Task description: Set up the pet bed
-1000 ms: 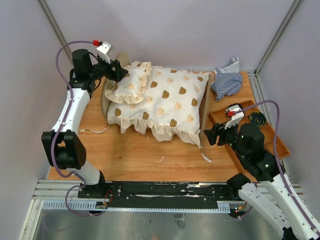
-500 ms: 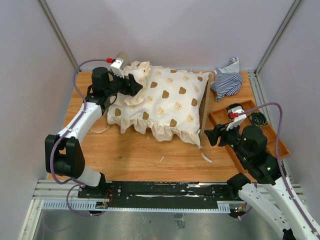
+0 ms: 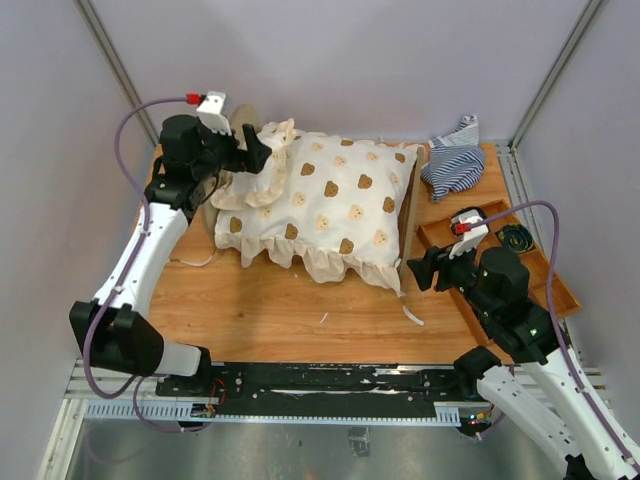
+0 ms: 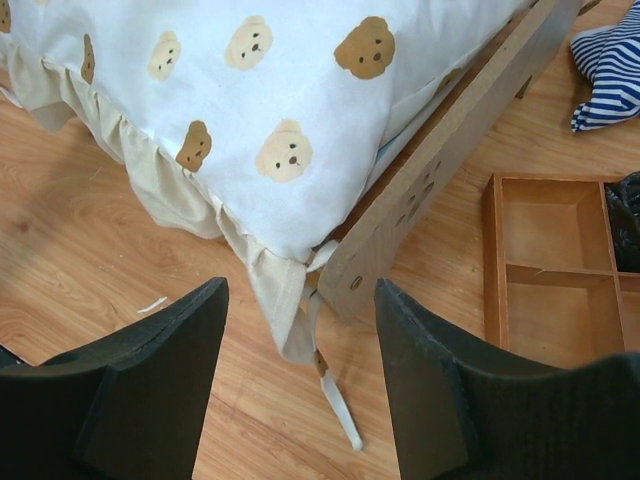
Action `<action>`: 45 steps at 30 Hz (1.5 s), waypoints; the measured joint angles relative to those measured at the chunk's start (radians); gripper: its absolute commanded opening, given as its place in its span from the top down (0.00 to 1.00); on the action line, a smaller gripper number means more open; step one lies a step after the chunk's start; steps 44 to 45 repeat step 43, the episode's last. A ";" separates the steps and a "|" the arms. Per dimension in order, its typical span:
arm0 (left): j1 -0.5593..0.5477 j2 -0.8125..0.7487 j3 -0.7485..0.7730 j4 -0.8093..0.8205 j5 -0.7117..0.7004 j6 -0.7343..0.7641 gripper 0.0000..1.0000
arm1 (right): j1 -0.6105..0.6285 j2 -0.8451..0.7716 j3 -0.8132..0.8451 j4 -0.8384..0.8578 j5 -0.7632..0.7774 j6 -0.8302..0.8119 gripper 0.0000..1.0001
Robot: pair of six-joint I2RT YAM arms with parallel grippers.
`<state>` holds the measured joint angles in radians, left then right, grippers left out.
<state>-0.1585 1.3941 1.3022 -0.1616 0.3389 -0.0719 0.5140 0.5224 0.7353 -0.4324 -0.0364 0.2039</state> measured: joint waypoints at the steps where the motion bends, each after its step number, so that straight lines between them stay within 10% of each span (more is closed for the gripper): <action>1: 0.000 -0.014 0.031 -0.016 -0.024 -0.011 0.01 | 0.000 0.000 0.002 0.000 0.003 -0.003 0.35; 8: 0.000 -0.193 0.044 -0.061 -0.138 -0.095 0.01 | 0.000 0.022 0.017 -0.018 0.079 0.001 0.33; 23: -0.001 -0.747 -0.707 0.093 -0.016 -0.330 0.01 | 0.000 0.033 -0.010 -0.025 0.270 0.197 0.31; 45: -0.001 -0.918 -0.762 0.028 -0.118 -0.315 0.01 | 0.000 -0.052 -0.025 -0.028 0.325 0.280 0.31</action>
